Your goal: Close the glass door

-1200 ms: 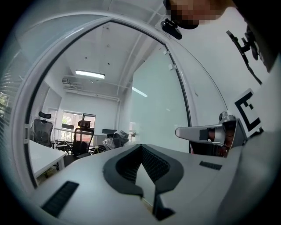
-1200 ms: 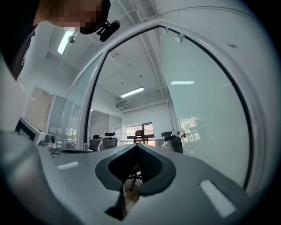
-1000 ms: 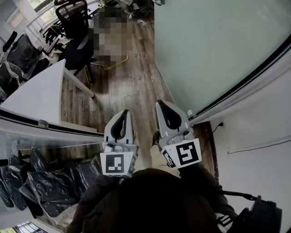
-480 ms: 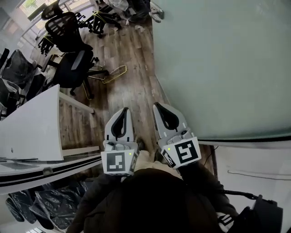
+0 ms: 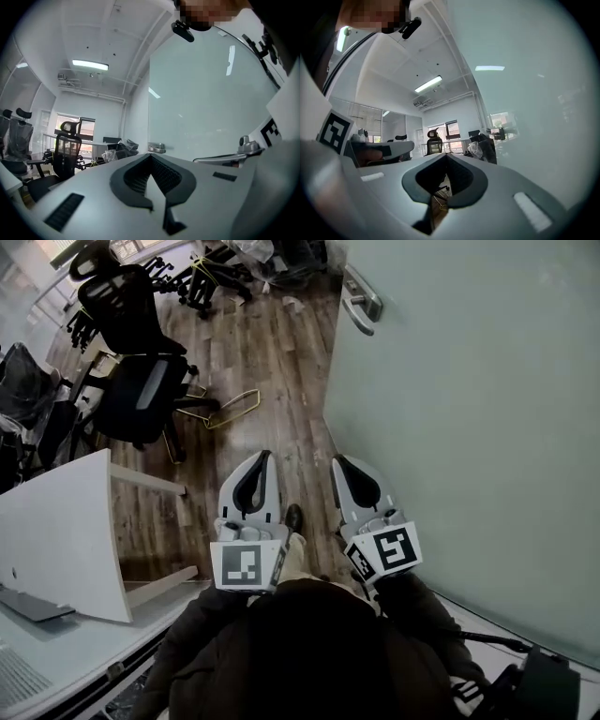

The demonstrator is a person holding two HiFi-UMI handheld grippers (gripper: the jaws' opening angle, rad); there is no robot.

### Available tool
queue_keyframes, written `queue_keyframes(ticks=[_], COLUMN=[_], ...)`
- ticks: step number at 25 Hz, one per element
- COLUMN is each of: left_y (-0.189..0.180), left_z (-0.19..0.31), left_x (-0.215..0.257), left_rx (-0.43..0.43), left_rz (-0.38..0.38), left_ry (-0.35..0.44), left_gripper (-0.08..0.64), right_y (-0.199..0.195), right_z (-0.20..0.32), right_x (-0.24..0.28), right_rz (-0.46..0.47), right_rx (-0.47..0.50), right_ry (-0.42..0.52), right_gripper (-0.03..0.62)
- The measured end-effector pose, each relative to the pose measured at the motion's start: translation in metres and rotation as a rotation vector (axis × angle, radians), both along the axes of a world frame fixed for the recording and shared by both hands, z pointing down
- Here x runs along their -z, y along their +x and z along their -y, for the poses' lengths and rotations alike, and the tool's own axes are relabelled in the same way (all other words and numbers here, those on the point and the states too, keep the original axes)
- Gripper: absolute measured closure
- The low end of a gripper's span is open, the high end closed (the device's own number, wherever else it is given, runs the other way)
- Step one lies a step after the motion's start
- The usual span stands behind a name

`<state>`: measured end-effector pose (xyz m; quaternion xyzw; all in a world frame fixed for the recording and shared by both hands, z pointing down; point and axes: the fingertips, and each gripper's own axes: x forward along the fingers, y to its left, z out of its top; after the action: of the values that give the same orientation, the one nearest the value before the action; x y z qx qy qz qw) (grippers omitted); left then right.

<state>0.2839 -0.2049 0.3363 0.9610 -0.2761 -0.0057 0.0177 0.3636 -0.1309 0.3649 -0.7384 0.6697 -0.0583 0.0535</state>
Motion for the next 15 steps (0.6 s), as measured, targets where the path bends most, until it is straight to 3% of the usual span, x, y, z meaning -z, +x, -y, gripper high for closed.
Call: queue_keyframes(ticks=[3, 8, 15], left_y=[0.023, 0.056, 0.117], left_z=[0.05, 0.117, 0.17], left_x=[-0.006, -0.009, -0.008], left_rx=[-0.034, -0.085, -0.126], left_rz=[0.009, 0.025, 0.039], left_ry=[-0.001, -0.013, -0.03], left_gripper=[0.563, 0.563, 0.563], right_y=[0.017, 0.04, 0.089], right_z=[0.058, 0.137, 0.182], right_x=[-0.004, 0.017, 0.059], right_rz=[0.031, -0.005, -0.06], right_rx=[0.011, 0.013, -0.007], right_ry=[0.011, 0.033, 0.097], right_gripper=[0.591, 0.591, 0.591])
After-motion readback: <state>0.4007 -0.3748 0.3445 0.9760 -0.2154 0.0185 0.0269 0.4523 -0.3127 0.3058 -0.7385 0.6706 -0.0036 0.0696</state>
